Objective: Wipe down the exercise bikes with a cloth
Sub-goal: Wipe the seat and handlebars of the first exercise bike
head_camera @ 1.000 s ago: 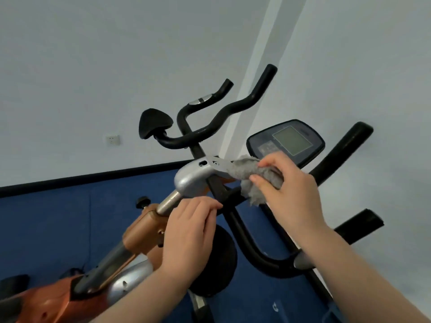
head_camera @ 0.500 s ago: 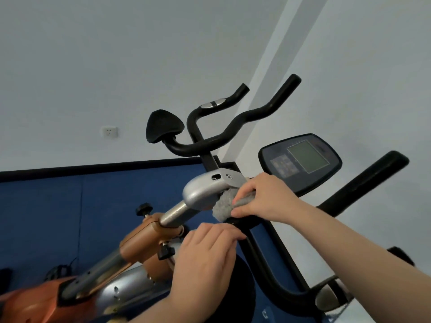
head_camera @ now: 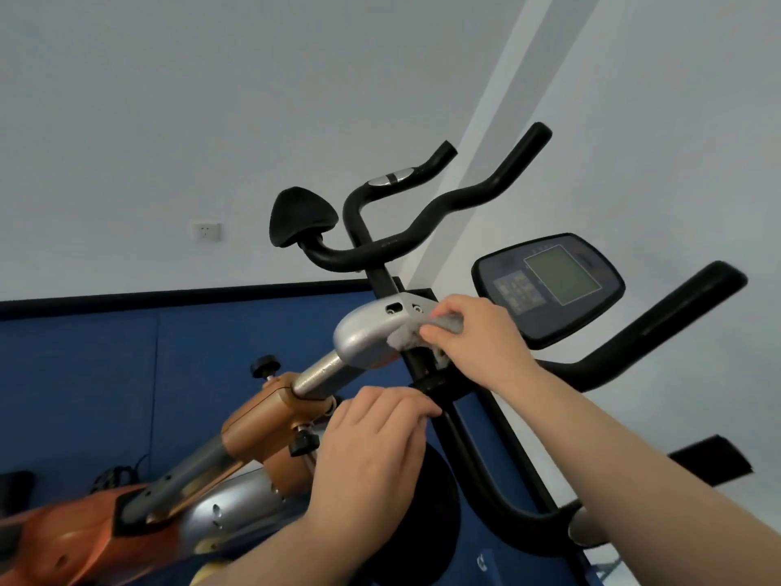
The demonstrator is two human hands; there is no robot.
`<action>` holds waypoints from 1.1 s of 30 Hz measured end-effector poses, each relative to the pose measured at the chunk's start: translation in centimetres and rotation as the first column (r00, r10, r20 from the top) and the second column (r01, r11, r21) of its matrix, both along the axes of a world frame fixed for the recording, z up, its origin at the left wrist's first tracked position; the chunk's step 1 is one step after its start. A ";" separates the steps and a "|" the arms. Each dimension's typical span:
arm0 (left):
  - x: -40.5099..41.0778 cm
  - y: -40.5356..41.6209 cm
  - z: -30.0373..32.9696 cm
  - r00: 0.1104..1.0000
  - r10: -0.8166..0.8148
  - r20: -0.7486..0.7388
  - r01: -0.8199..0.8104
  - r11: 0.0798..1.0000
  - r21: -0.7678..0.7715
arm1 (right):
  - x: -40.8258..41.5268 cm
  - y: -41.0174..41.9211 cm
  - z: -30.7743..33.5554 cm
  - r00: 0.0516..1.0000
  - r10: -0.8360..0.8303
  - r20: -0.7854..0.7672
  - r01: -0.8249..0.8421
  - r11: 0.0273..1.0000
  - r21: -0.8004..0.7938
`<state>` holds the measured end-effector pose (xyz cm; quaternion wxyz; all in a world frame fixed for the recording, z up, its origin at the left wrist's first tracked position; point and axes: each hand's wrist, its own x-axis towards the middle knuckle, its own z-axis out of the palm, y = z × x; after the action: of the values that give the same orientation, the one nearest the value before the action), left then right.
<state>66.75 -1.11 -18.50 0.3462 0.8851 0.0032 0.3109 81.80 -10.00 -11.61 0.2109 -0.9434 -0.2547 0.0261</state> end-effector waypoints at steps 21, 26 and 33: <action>-0.3 -0.2 -0.9 0.998 0.059 -0.007 -0.059 0.977 -0.207 | -4.0 -3.0 1.2 0.970 -0.197 0.140 0.083 0.815 0.574; -0.9 -0.3 -1.8 0.990 0.131 -0.055 -0.142 0.934 -0.328 | -8.4 -4.9 -2.0 0.968 0.113 0.226 -0.172 0.951 0.259; -1.2 -0.5 -1.7 0.983 0.169 -0.069 -0.183 0.906 -0.383 | -7.7 -3.8 -3.2 0.934 0.303 0.190 -0.336 0.924 0.180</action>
<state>65.58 -1.59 -20.15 0.4847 0.8005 0.1503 0.3189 74.11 -13.83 -14.86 0.2810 -0.8606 -0.4226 -0.0419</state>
